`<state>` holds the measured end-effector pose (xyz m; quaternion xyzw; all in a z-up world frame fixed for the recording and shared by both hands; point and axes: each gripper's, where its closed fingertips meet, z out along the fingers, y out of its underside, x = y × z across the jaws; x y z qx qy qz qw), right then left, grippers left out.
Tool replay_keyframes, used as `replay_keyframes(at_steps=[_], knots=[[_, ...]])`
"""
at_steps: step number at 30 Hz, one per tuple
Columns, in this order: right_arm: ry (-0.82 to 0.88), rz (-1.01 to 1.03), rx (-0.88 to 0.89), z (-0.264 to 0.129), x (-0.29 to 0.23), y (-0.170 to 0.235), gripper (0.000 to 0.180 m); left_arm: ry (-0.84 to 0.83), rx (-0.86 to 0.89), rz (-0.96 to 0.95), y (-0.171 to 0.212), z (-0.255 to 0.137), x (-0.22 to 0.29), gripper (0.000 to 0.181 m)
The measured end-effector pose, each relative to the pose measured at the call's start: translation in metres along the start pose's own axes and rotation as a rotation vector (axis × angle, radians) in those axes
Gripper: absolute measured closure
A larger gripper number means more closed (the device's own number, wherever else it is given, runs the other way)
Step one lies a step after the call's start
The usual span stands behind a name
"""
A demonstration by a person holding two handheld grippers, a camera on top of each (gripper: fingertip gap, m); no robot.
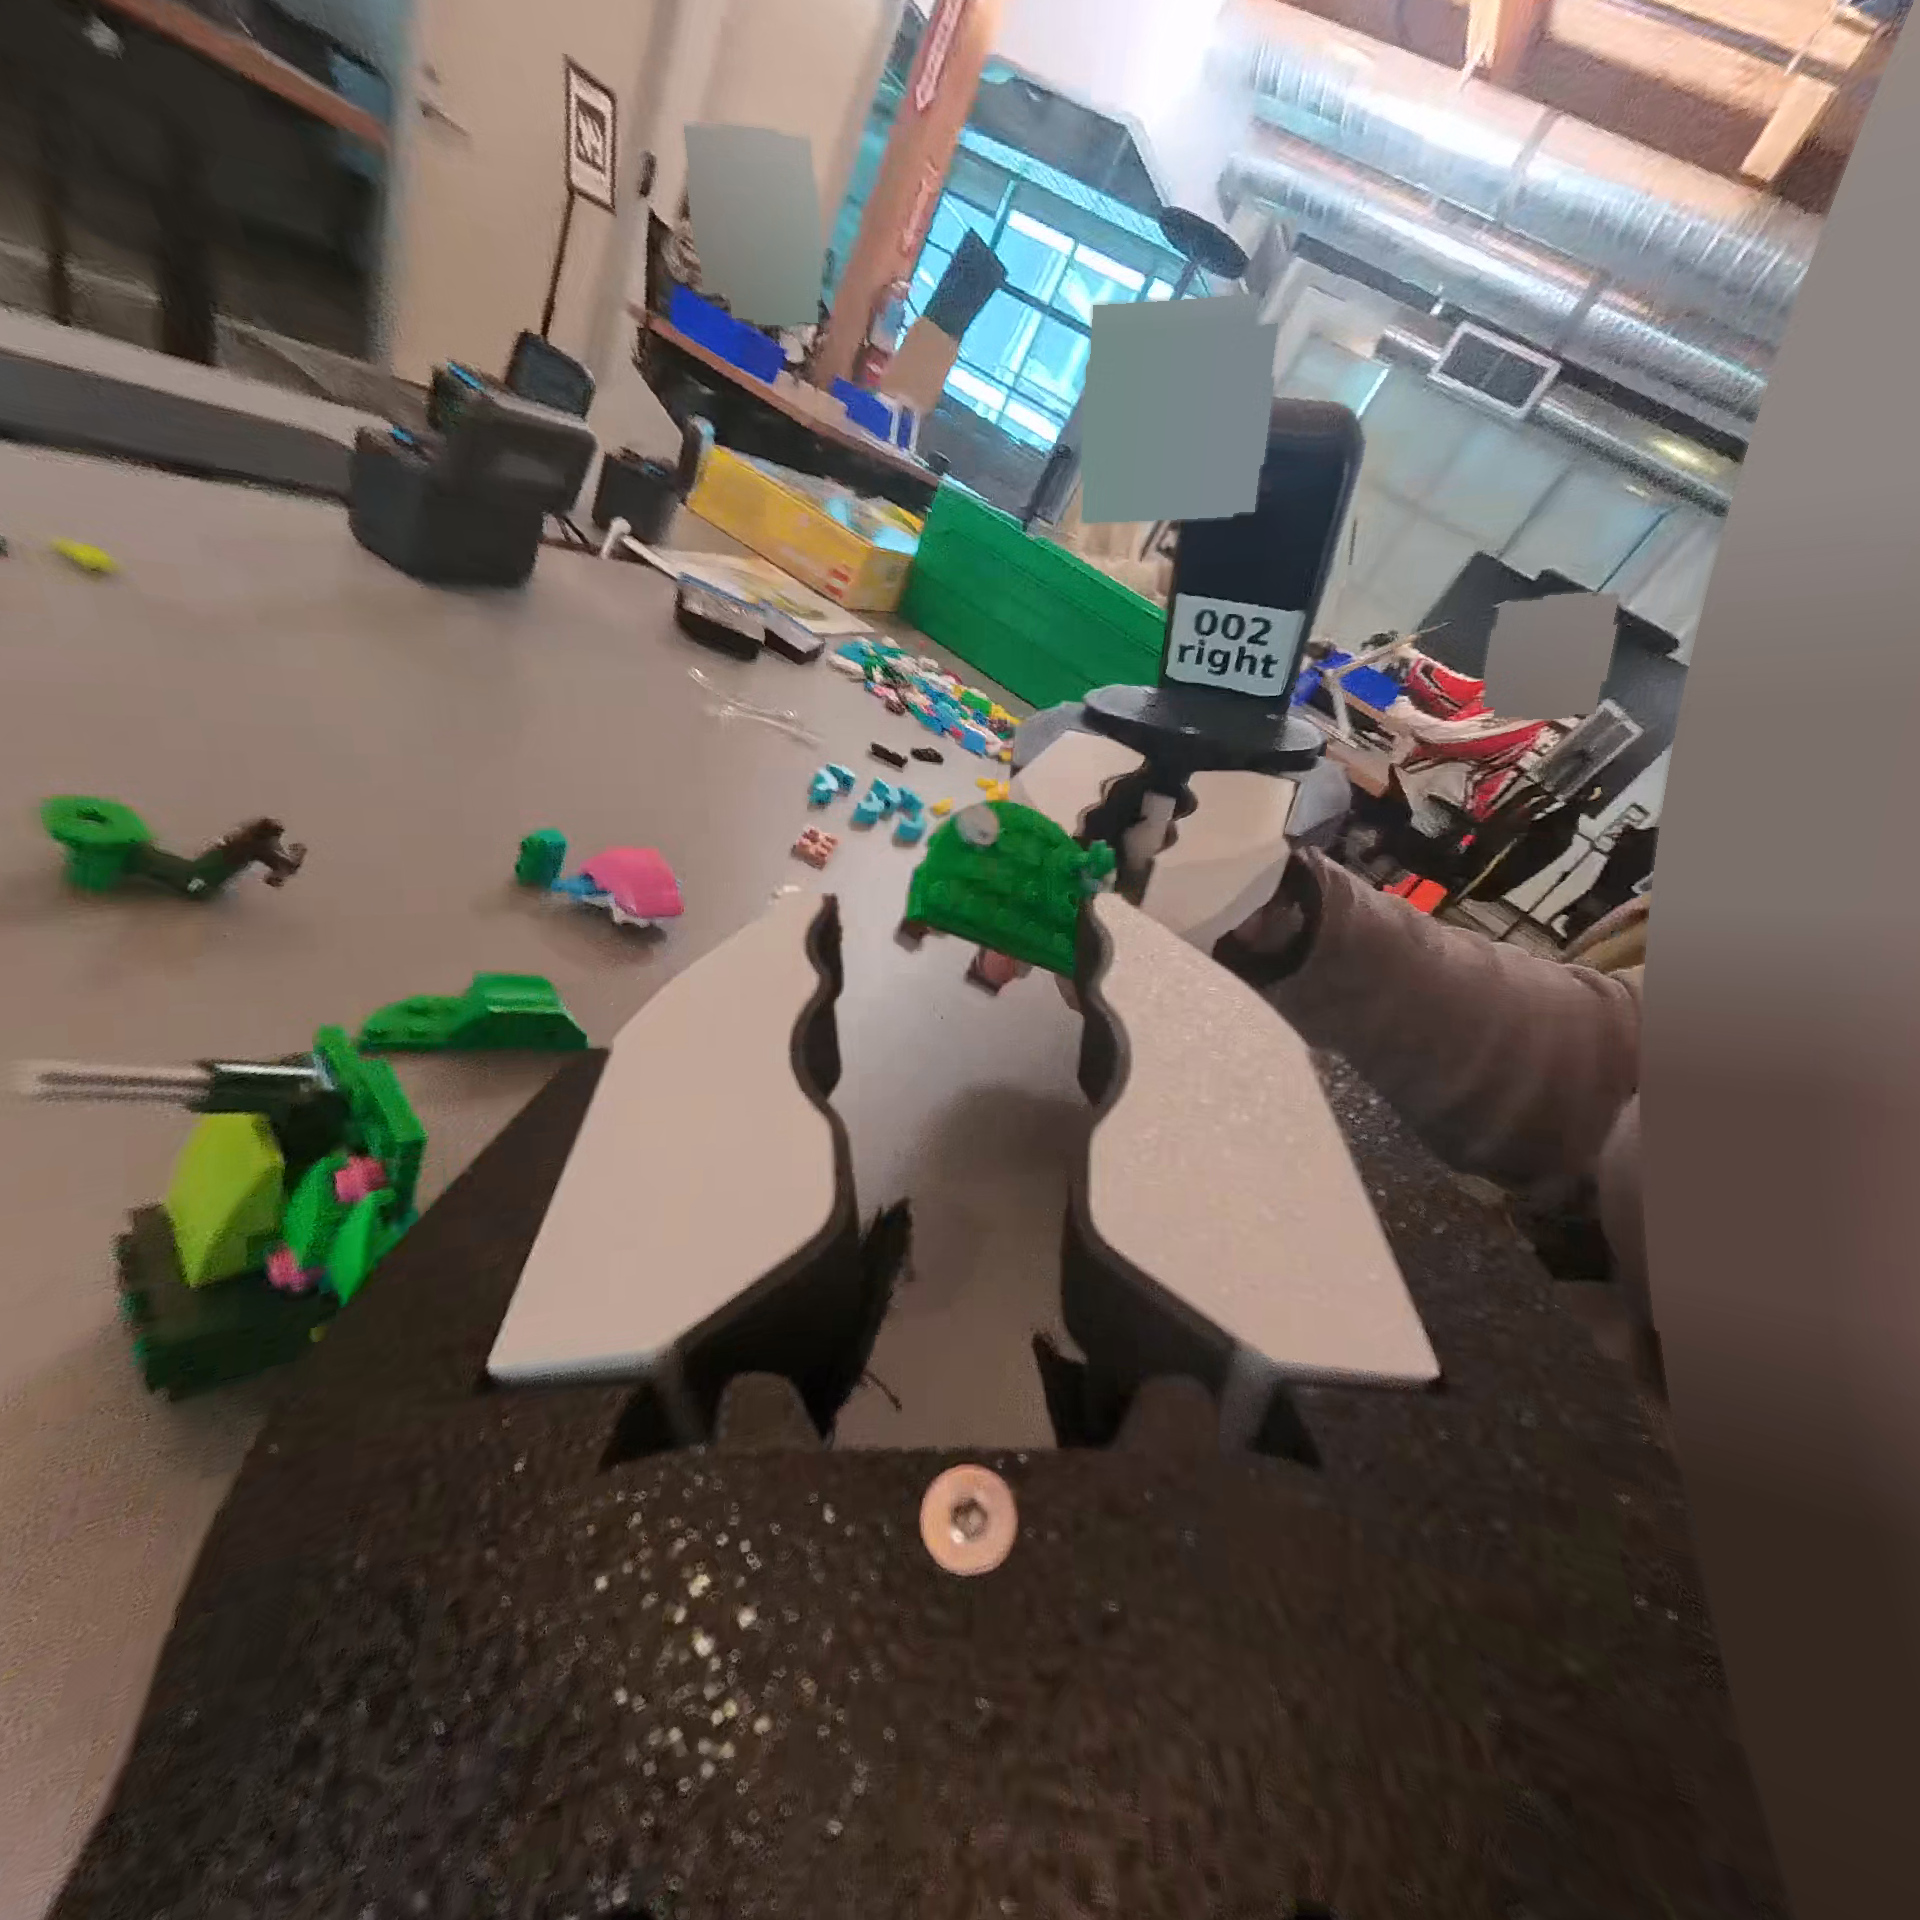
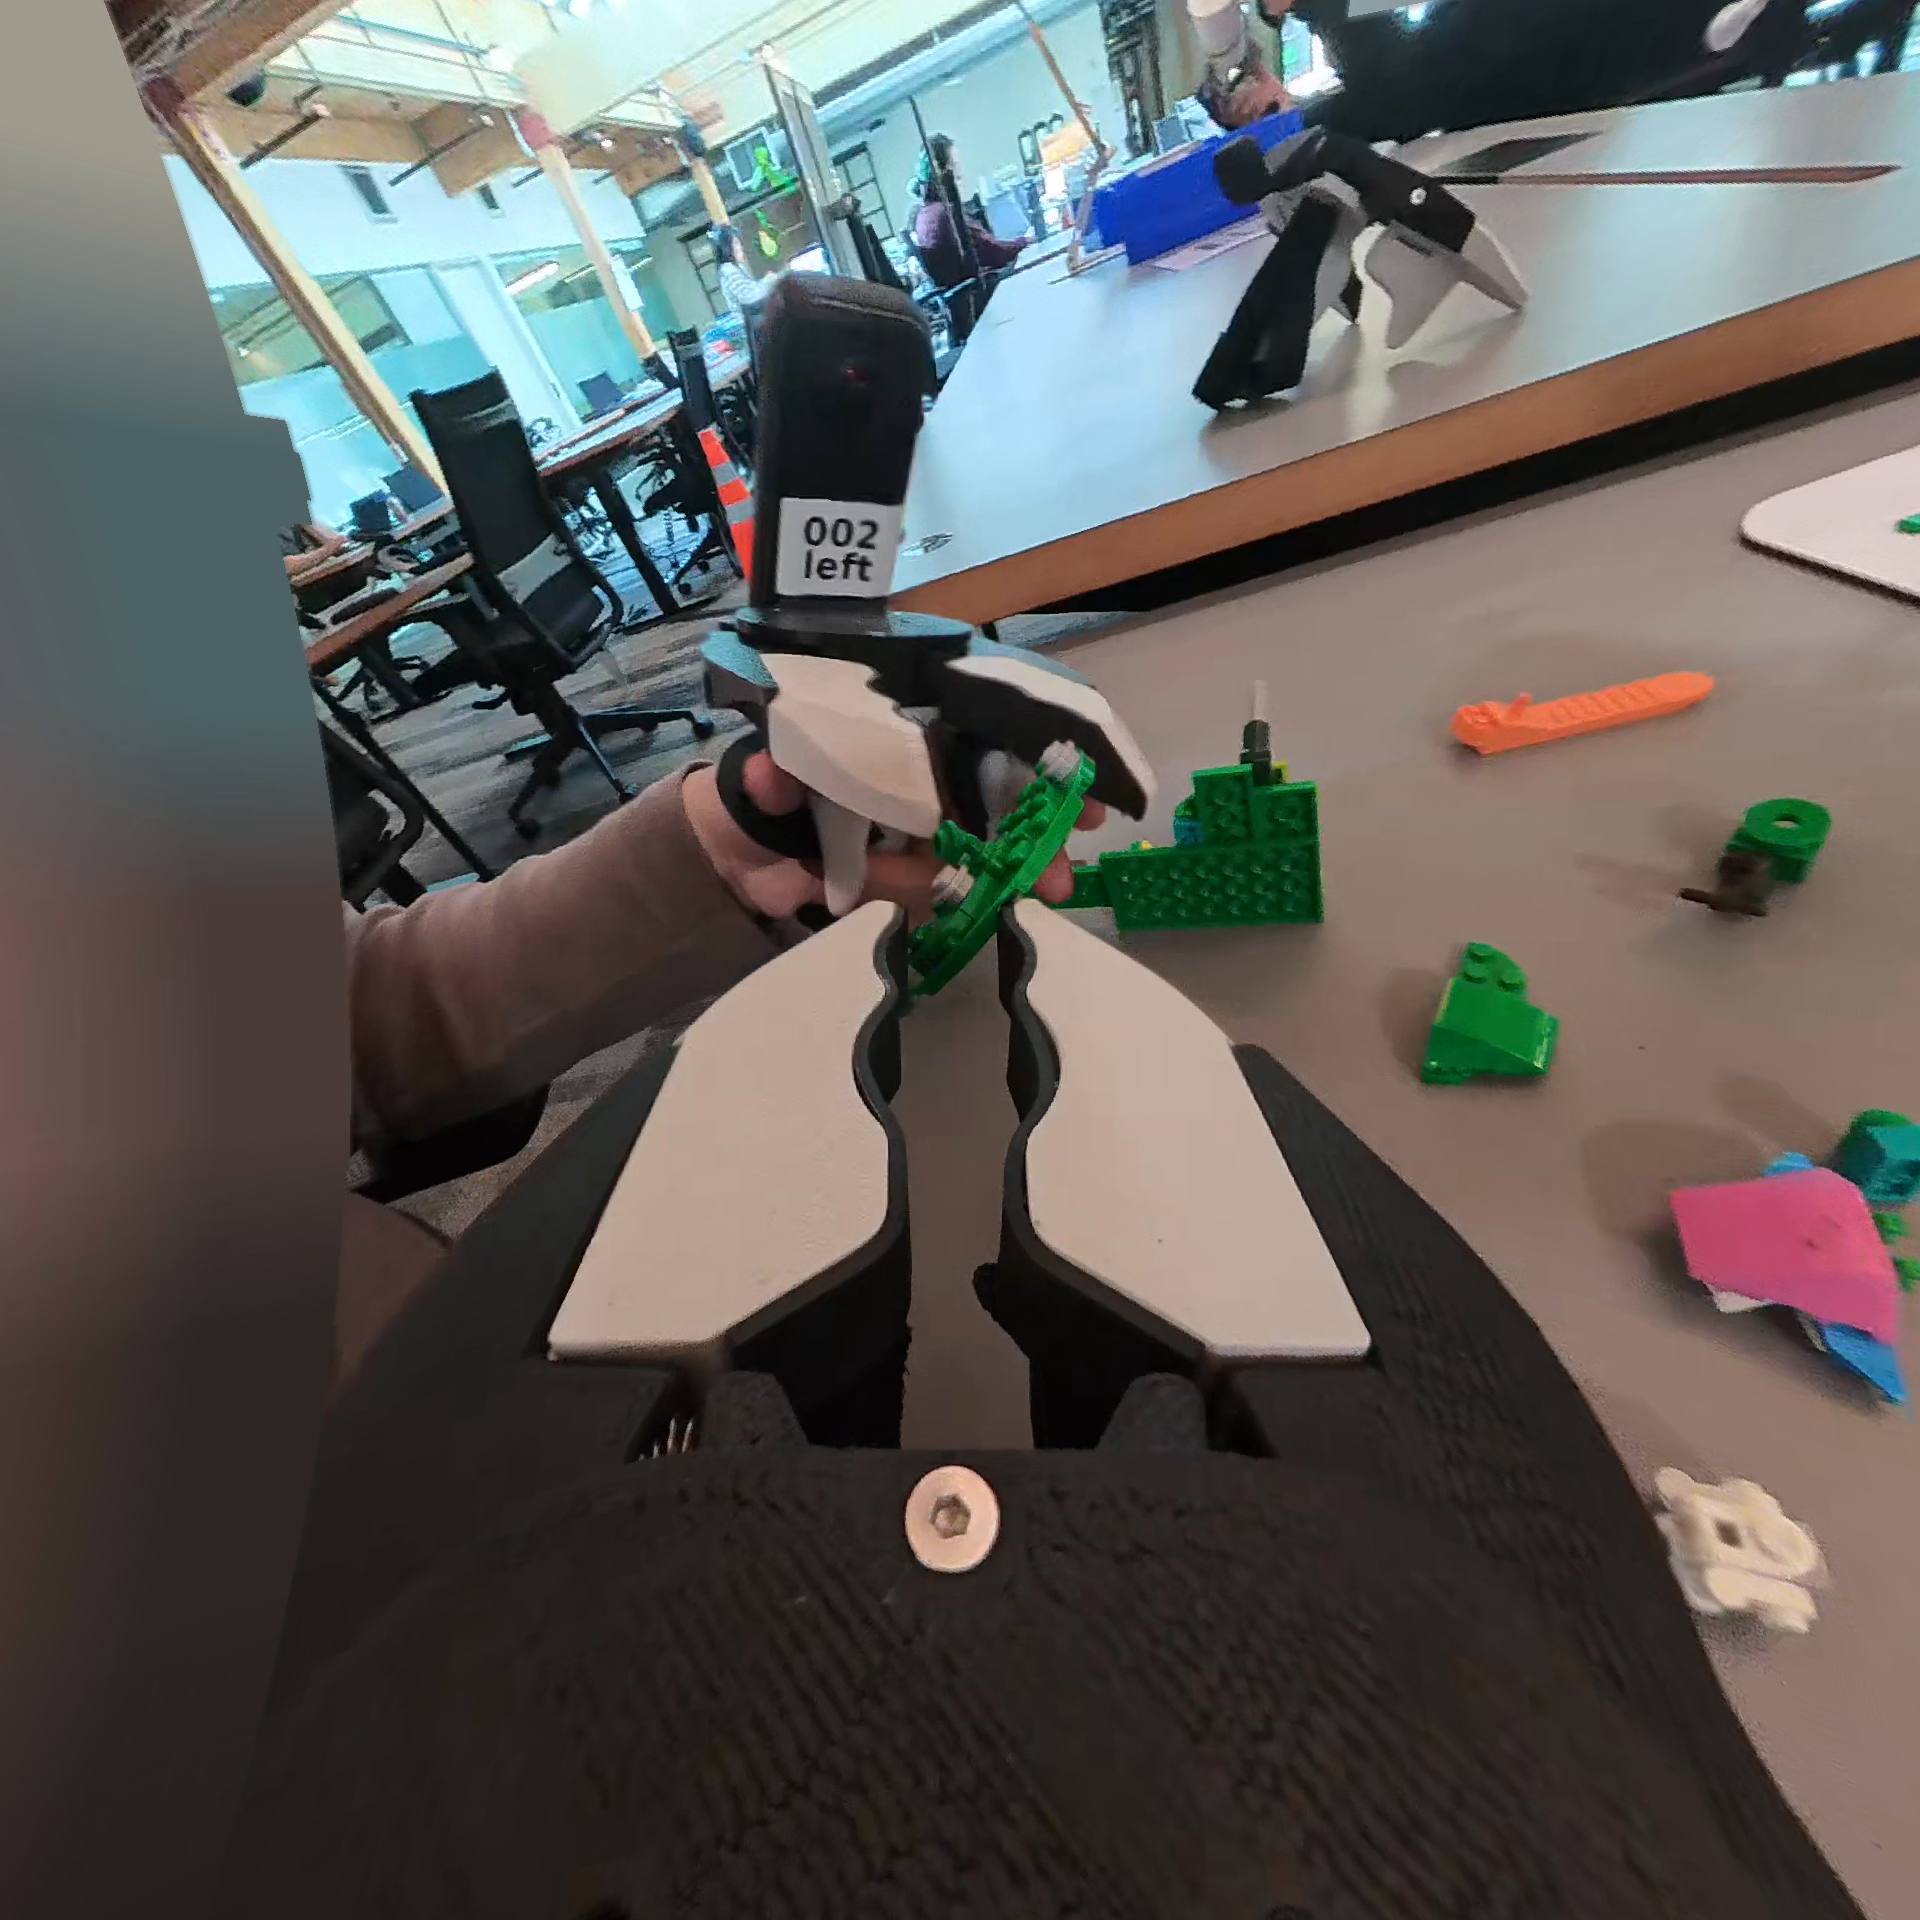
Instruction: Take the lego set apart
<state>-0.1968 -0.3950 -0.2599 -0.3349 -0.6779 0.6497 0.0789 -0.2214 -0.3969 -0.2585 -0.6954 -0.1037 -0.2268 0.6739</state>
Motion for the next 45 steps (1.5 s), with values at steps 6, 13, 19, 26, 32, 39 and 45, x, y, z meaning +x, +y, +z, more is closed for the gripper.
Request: replay_keyframes(at_steps=[6, 13, 19, 26, 32, 39, 45], knots=[[0.062, -0.057, -0.050, 0.000, 0.009, 0.010, 0.169, 0.079, 0.024, -0.052, 0.000, -0.001, 0.007, 0.175], [0.406, -0.355, -0.152, -0.003, 0.045, 0.018, 0.158, -0.074, -0.039, -0.149, 0.013, 0.002, -0.019, 0.177], [0.505, -0.626, -0.200, 0.001, 0.044, 0.018, 0.157, -0.084, -0.065, -0.207, 0.020, 0.006, -0.024, 0.177], [0.562, -0.818, -0.262, 0.004, 0.044, 0.020, 0.167, -0.083, -0.065, -0.237, 0.021, 0.006, -0.025, 0.177], [0.585, -0.861, -0.305, 0.007, 0.044, 0.021, 0.167, -0.084, -0.083, -0.239, 0.023, 0.003, -0.026, 0.176], [0.561, -0.811, -0.285, 0.007, 0.043, 0.019, 0.167, -0.087, -0.074, -0.237, 0.021, 0.003, -0.027, 0.176], [0.564, -0.766, -0.255, 0.007, 0.043, 0.016, 0.174, -0.081, -0.071, -0.247, 0.021, 0.003, -0.027, 0.177]])
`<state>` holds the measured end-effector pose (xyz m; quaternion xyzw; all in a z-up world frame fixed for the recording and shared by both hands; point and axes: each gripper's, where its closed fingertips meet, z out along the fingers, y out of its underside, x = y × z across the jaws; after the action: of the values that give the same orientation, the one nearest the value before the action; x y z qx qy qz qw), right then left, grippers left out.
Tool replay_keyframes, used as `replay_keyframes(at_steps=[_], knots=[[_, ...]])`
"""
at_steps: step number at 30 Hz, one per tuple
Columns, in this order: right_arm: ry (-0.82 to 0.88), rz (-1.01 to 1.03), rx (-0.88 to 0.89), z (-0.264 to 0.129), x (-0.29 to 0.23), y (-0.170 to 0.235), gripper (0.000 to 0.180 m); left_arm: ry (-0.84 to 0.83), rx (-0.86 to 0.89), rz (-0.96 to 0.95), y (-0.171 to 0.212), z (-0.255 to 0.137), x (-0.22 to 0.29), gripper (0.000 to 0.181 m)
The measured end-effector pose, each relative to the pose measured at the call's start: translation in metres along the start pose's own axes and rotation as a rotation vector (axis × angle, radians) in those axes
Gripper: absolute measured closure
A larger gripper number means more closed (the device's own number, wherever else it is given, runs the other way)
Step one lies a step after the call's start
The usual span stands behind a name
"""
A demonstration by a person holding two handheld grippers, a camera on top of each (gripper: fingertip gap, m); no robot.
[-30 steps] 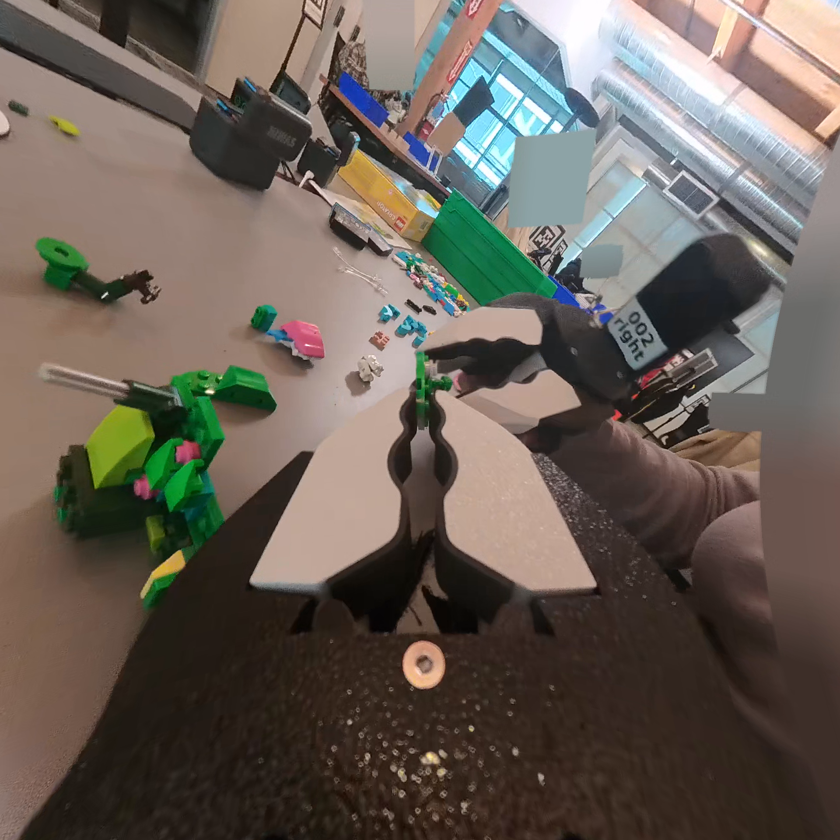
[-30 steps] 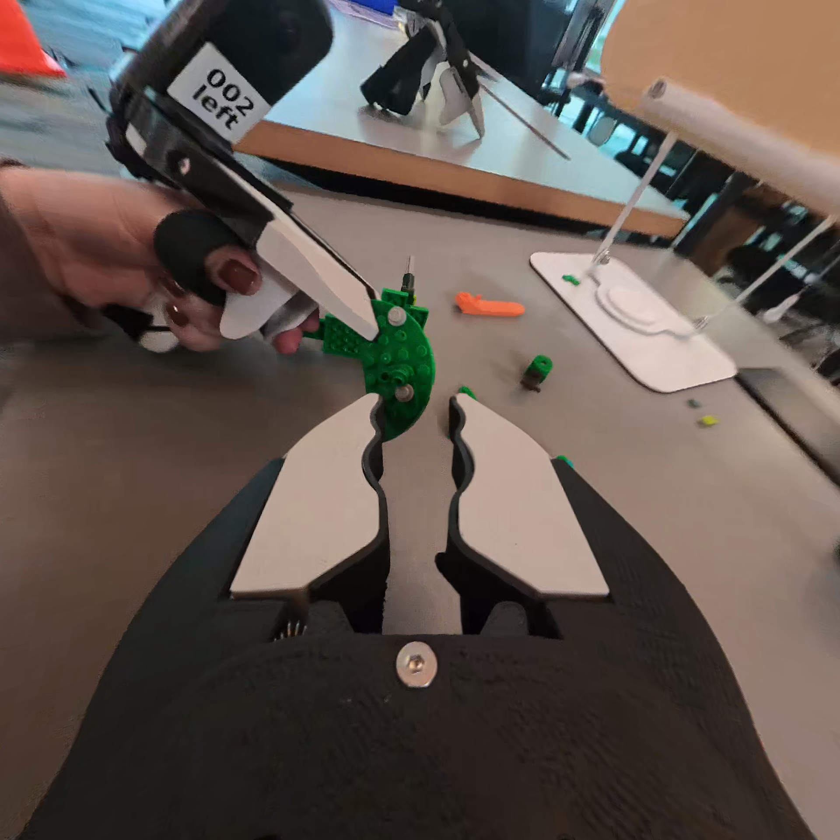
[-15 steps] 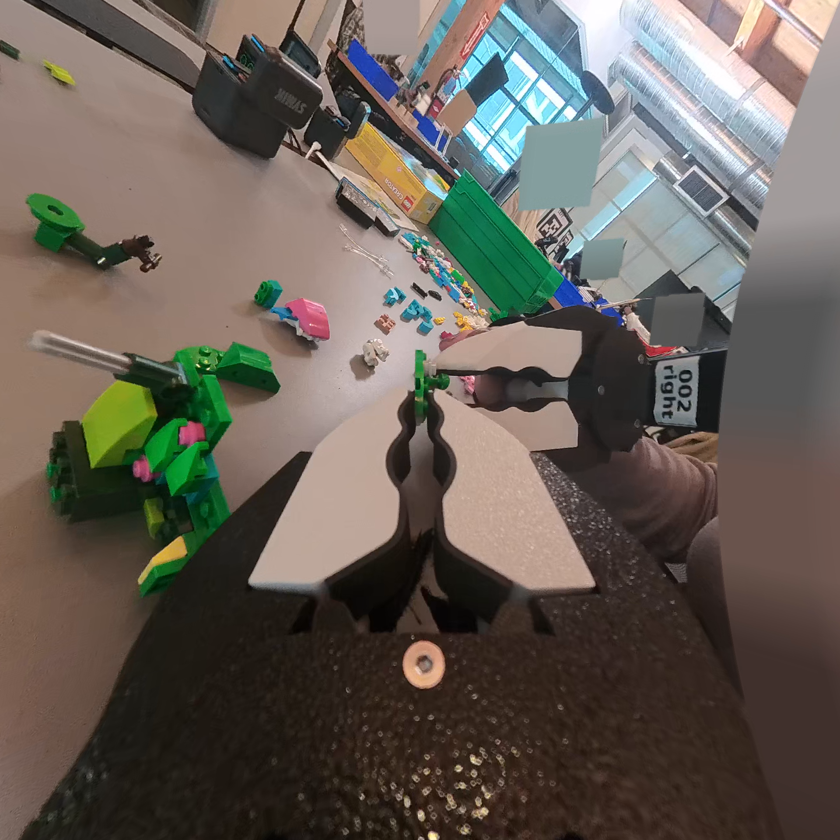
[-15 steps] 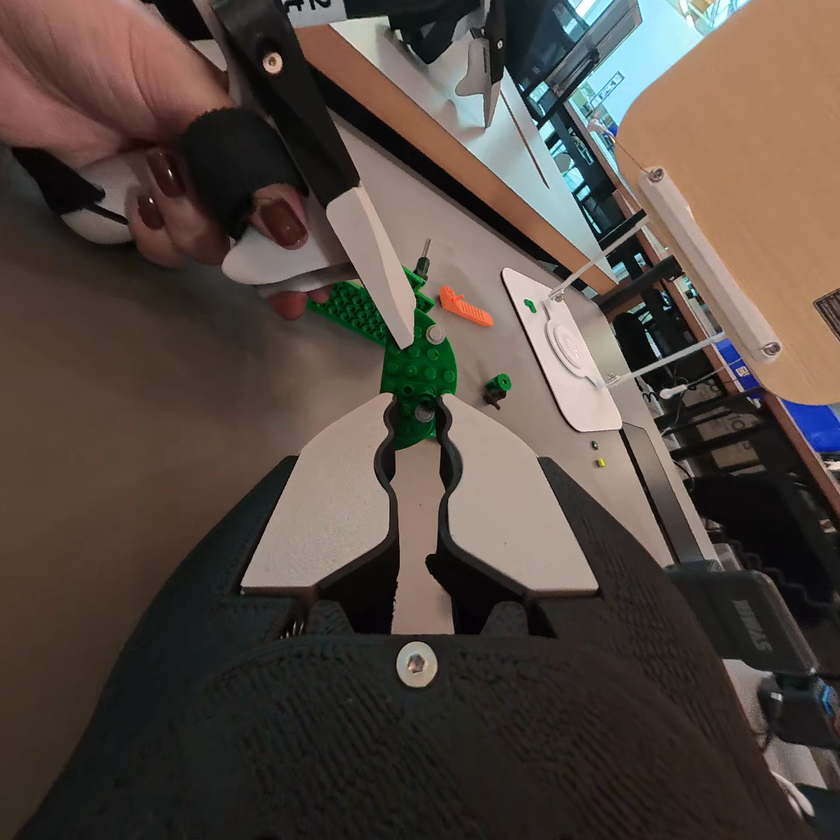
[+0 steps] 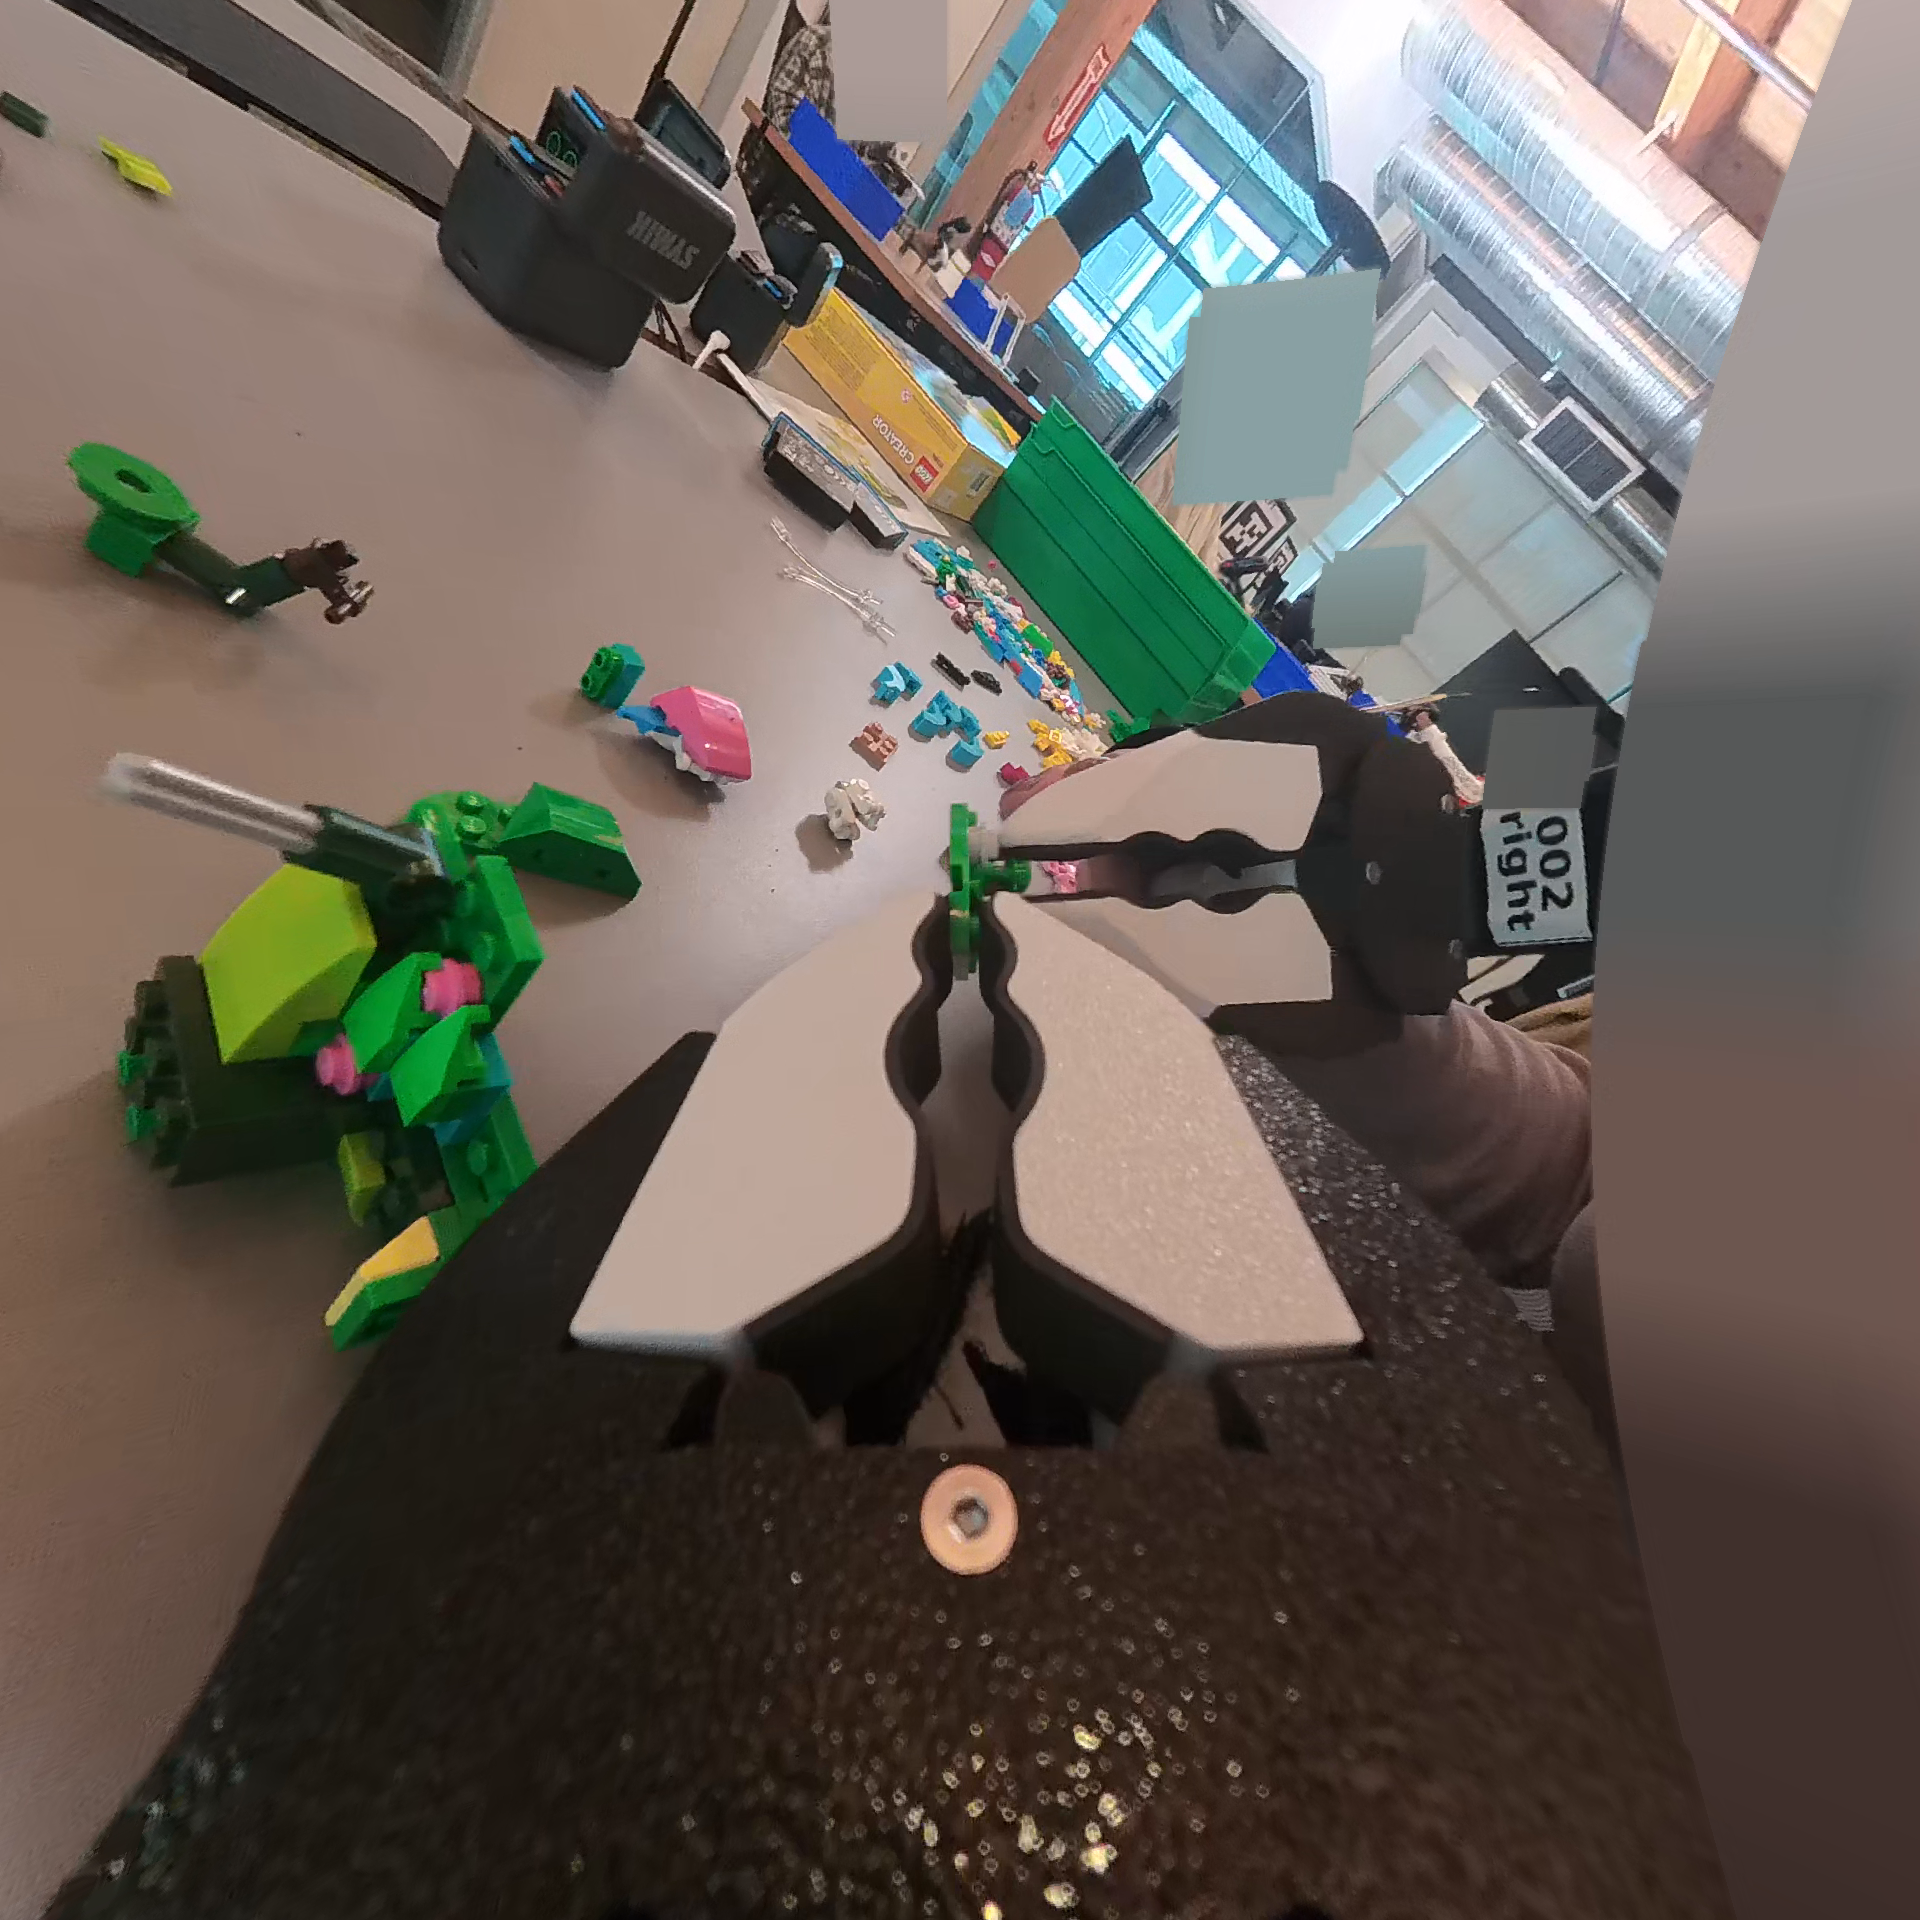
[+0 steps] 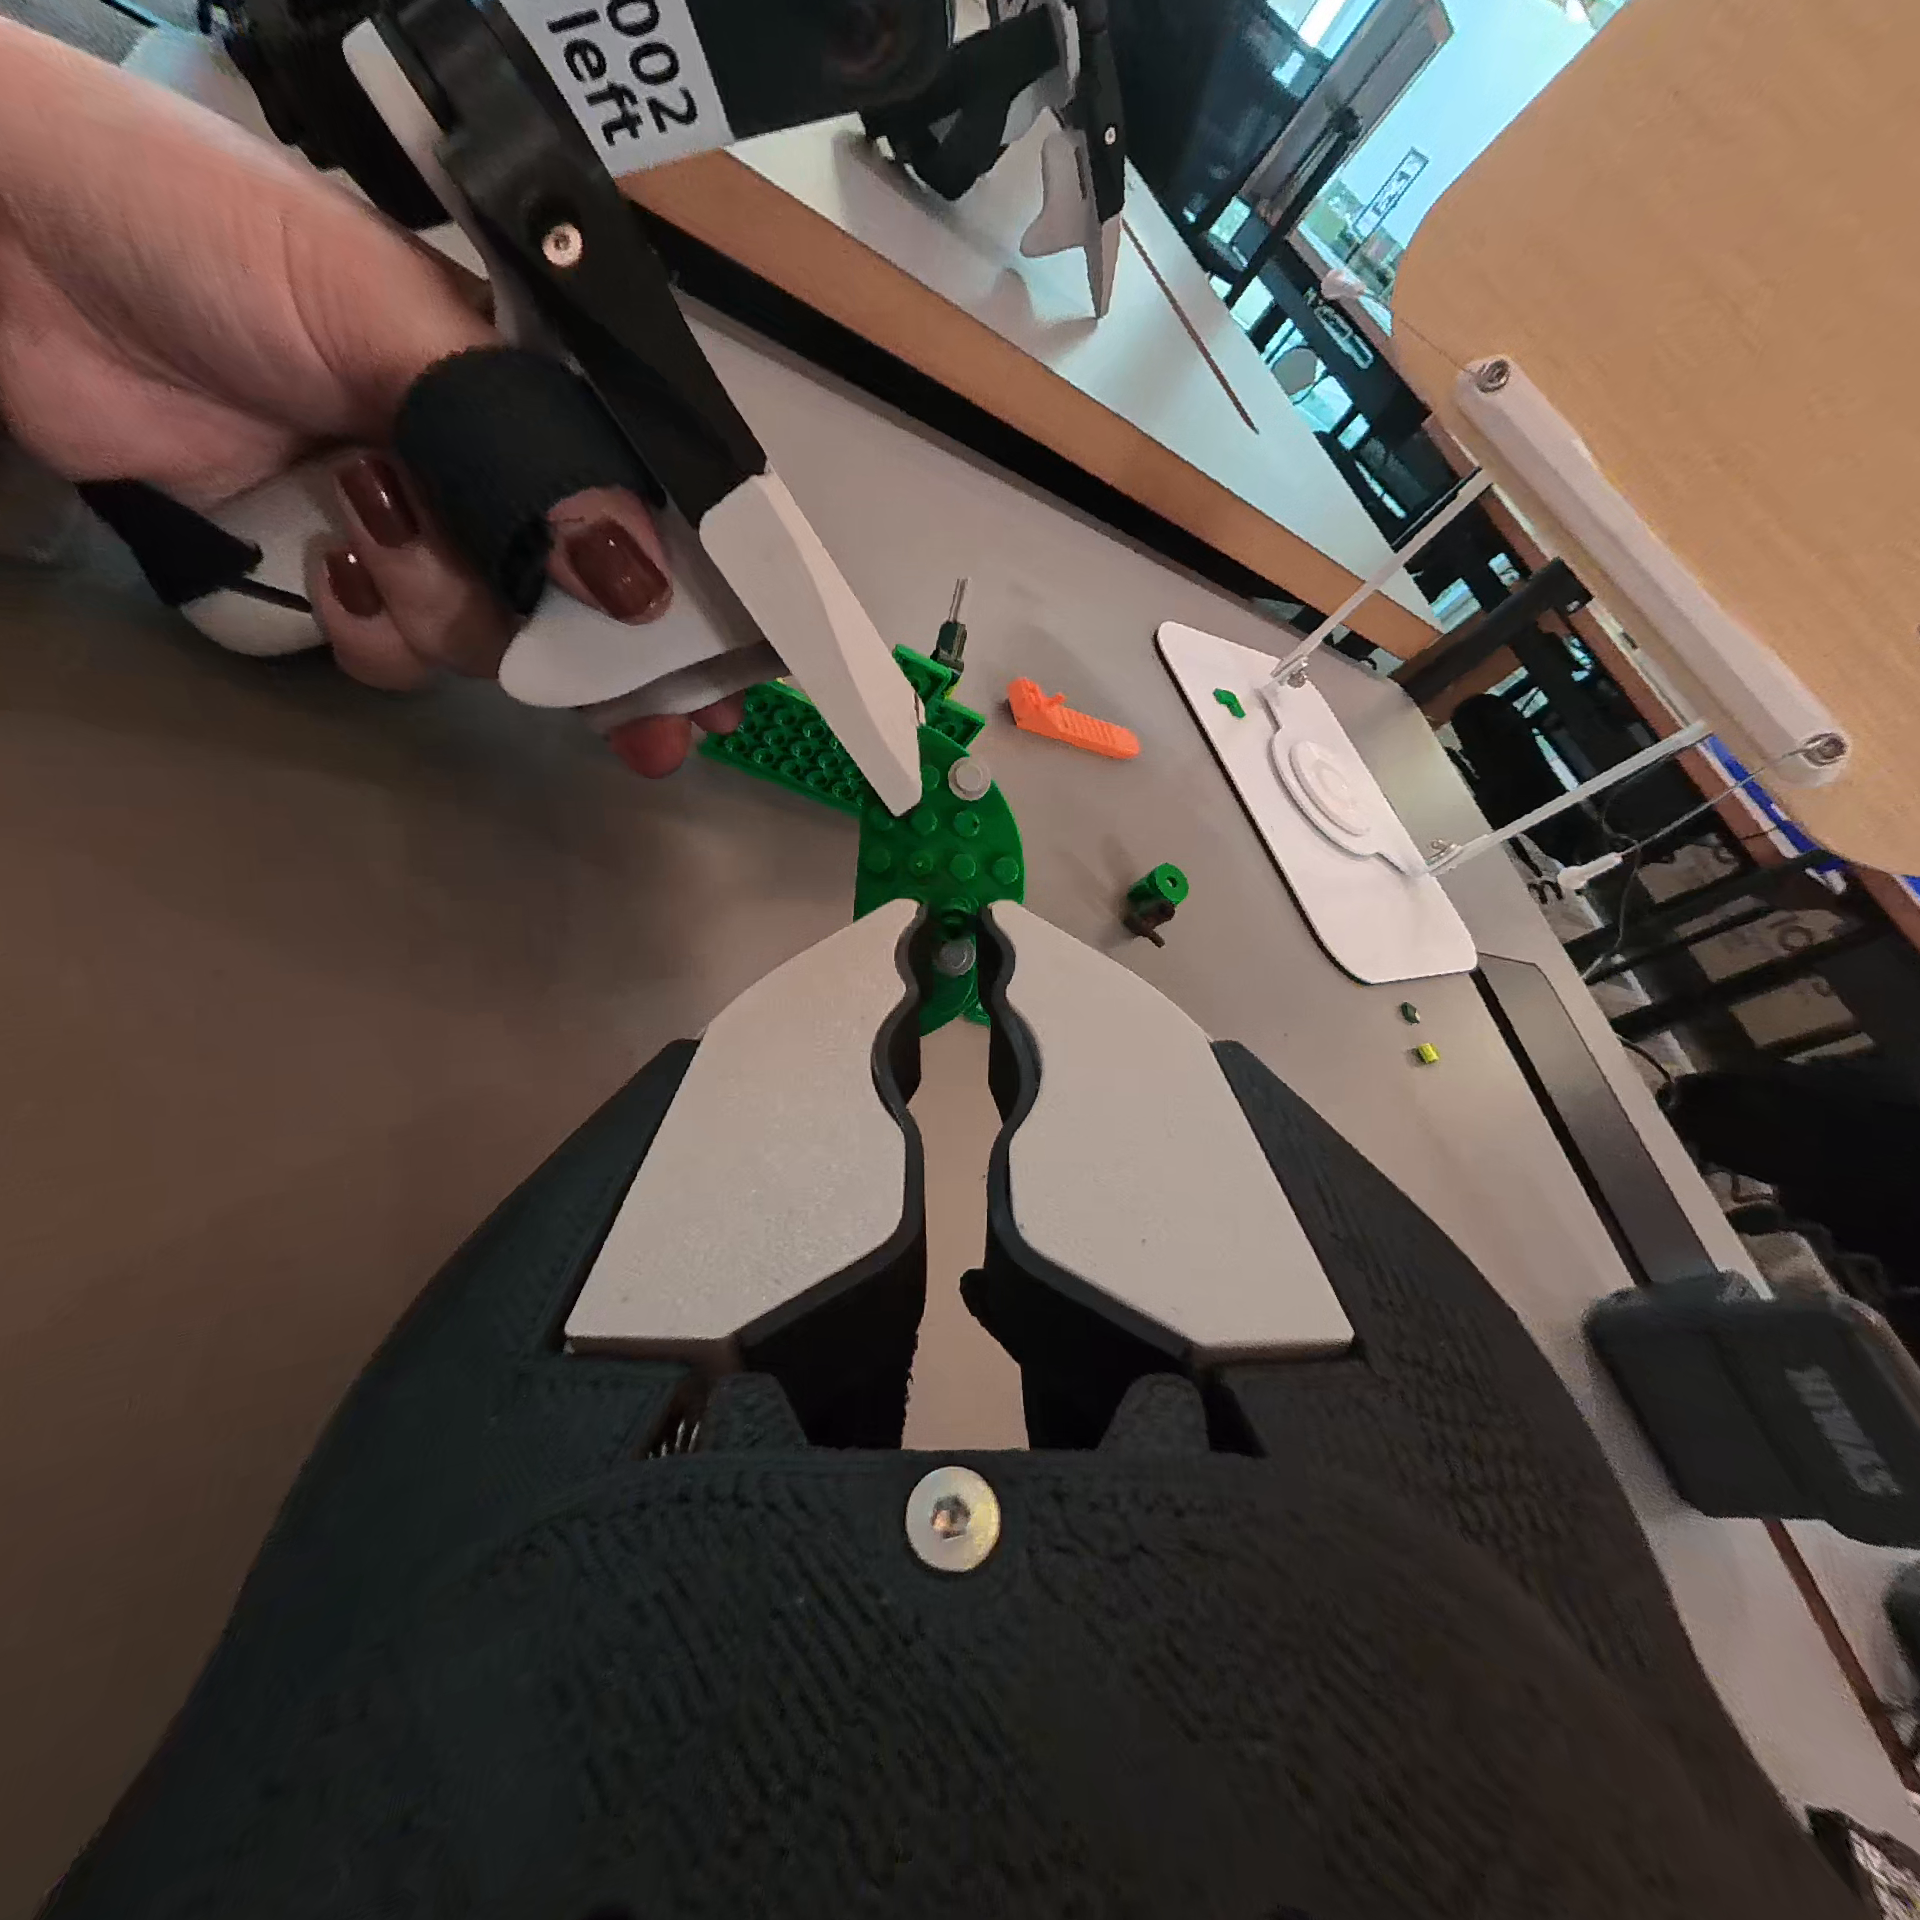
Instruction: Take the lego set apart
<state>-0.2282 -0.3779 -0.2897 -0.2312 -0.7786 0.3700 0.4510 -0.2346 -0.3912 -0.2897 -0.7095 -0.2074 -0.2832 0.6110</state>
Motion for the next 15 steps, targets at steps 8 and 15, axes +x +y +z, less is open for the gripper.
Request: replay_keyframes(at_steps=[8, 15], knots=[[0.024, -0.025, -0.031, 0.002, 0.001, -0.001, 0.175, 0.001, 0.009, 0.027, -0.001, -0.002, 0.000, 0.177], [0.170, 0.111, 0.035, 0.003, 0.011, -0.007, 0.176, -0.061, 0.058, 0.110, -0.012, -0.003, 0.002, 0.177]])
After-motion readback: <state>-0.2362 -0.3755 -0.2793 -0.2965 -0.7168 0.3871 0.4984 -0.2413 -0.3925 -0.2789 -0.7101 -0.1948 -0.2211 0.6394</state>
